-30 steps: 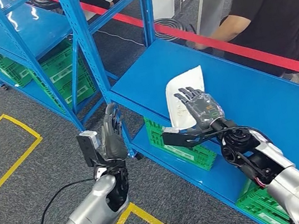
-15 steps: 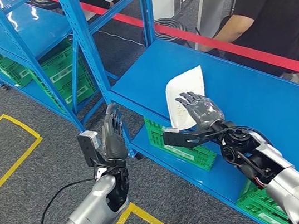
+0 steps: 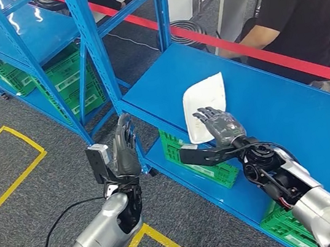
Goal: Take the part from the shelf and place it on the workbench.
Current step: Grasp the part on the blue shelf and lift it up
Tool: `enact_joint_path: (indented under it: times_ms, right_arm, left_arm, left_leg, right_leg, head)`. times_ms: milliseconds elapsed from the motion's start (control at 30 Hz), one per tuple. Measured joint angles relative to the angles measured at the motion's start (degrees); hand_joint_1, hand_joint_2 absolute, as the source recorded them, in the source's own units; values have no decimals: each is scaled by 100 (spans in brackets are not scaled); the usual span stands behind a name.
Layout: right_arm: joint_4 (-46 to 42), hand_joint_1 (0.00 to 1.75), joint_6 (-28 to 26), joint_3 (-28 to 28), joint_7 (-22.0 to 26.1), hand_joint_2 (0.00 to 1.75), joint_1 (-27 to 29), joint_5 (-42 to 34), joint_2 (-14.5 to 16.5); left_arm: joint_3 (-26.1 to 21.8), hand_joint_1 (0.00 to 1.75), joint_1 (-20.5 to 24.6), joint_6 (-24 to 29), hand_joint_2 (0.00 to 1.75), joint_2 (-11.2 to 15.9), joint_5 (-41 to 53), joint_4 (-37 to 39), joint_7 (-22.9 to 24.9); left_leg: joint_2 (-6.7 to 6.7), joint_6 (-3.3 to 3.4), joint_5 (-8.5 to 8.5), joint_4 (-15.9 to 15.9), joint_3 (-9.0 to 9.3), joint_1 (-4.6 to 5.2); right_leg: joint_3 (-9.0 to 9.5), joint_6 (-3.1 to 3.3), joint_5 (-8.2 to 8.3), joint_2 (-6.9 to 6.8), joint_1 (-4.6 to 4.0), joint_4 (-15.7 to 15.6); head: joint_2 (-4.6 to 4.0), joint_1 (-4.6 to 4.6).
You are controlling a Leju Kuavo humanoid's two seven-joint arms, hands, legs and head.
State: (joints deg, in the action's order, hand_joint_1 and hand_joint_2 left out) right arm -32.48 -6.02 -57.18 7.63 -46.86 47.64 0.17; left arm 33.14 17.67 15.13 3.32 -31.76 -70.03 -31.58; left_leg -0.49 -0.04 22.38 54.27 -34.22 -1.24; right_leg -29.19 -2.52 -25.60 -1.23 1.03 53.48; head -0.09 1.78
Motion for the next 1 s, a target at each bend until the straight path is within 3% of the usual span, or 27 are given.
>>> enact_joint_path:
  times_ms: [1000]
  right_arm:
    - [233, 0, -67, -11, 7, 175, 63, -471, 125]
  left_arm:
    - [-15, 0, -104, -101, 0, 9, 162, 0, 83]
  left_leg:
    - [0, 0, 0, 0, 0, 0]
  right_leg:
    - [0, 0, 0, 0, 0, 0]
  head:
    - [0, 0]
